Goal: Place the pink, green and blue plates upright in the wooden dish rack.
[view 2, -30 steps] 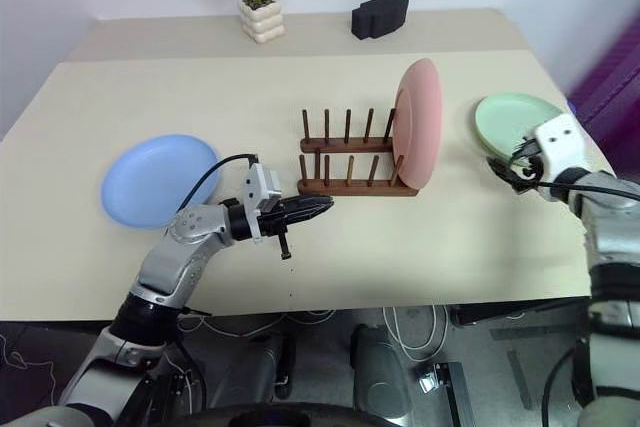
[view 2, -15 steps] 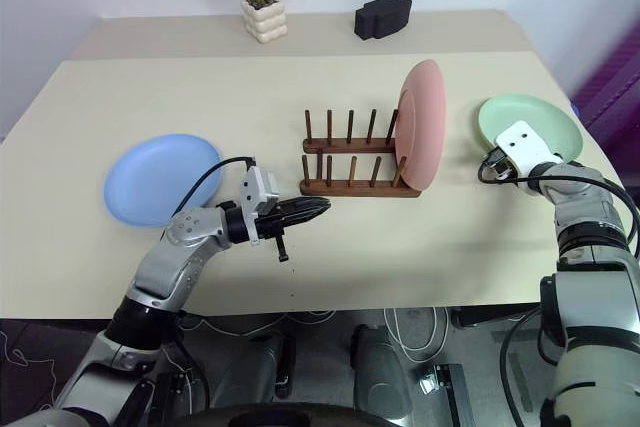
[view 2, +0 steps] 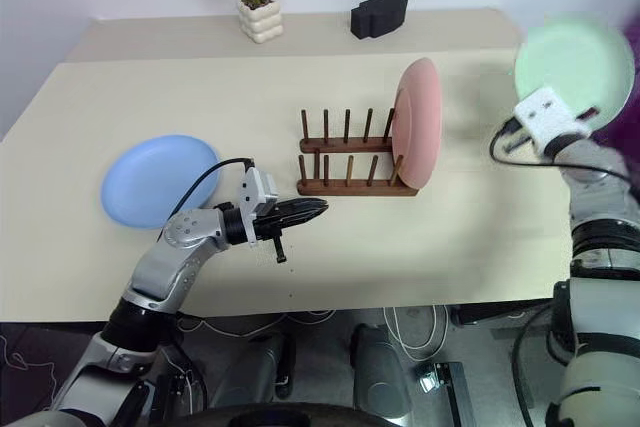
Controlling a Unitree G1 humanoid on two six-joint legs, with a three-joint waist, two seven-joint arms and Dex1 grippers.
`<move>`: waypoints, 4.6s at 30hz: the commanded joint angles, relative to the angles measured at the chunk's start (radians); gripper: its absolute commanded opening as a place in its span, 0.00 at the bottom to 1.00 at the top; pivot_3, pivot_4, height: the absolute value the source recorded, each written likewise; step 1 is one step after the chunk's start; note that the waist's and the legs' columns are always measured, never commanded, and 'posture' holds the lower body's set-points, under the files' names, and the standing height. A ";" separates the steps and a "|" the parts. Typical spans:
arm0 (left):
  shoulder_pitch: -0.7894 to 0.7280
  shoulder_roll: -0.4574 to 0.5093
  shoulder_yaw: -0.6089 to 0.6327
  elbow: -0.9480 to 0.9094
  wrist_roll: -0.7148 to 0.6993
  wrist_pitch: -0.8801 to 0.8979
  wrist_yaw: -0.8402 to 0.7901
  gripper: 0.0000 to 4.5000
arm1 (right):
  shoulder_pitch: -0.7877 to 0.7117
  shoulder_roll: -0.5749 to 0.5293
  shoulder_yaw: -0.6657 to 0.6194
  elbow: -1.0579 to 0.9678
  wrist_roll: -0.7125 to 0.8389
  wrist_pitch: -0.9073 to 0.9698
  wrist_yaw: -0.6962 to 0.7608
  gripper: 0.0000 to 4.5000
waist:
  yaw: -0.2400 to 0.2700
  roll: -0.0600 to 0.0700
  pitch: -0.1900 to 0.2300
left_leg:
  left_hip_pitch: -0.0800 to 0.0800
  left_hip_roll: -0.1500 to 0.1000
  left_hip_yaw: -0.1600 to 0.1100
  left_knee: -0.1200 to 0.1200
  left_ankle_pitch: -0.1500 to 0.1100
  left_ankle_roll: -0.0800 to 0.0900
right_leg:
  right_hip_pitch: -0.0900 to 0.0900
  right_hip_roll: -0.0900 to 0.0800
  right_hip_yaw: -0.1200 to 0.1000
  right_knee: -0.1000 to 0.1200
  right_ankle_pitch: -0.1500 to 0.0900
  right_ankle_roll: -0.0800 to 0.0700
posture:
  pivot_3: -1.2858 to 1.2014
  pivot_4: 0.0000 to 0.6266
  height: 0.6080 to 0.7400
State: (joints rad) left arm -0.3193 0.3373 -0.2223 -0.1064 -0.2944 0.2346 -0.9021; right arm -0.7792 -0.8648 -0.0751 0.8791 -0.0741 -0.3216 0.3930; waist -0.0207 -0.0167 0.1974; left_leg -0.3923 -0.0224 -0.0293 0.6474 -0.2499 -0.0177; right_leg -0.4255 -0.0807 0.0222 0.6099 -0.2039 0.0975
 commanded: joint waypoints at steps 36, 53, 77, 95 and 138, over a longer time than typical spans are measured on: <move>0.025 0.046 0.063 -0.108 -0.097 0.077 0.009 0.04 | 0.336 0.332 -0.205 -1.256 1.466 1.014 -0.041 0.00 | 0.009 -0.001 0.000 | -0.002 0.003 -0.002 0.001 0.000 0.000 | -0.001 -0.001 -0.001 0.000 0.000 0.000 | 0.52 0.24 0.97; 0.028 0.046 0.057 -0.108 -0.089 0.069 0.015 0.04 | 0.352 0.380 -0.195 -1.185 1.414 1.063 -0.081 0.00 | 0.009 -0.001 0.000 | -0.002 0.003 -0.002 0.001 0.000 0.000 | -0.001 -0.001 -0.001 0.000 -0.001 0.000 | 0.52 0.24 0.97; 0.023 0.046 0.055 -0.099 -0.085 0.061 0.017 0.04 | 0.230 0.257 -0.178 -1.272 1.205 1.043 0.022 0.99 | 0.009 -0.001 0.000 | -0.004 0.003 -0.002 0.001 0.000 0.000 | -0.003 -0.001 -0.002 -0.001 -0.001 0.000 | 0.52 0.24 0.97; -0.154 0.213 0.585 0.078 0.005 0.389 0.664 0.99 | 0.033 0.251 0.273 -1.177 0.514 0.713 0.351 1.00 | 0.005 -0.003 0.001 | -0.007 0.002 -0.003 0.000 0.000 0.000 | -0.006 0.000 -0.004 -0.001 0.002 0.004 | 0.52 0.24 0.97; -0.389 0.139 0.540 -0.252 -0.089 0.494 0.737 0.01 | -0.045 0.473 0.486 -0.895 -0.256 0.190 0.138 1.00 | 0.001 -0.011 0.001 | -0.014 0.000 -0.004 0.000 0.003 -0.006 | -0.015 0.000 -0.005 0.004 0.005 0.004 | 0.52 0.24 0.97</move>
State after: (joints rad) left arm -0.6803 0.4519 0.3221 -0.3015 -0.3827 0.7273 -0.1595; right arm -0.7895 -0.4055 0.4214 -0.0119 -0.2922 -0.0837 0.5732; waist -0.0195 -0.0280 0.1983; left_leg -0.4064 -0.0226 -0.0332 0.6472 -0.2467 -0.0237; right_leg -0.4409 -0.0807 0.0173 0.6134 -0.1986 0.1019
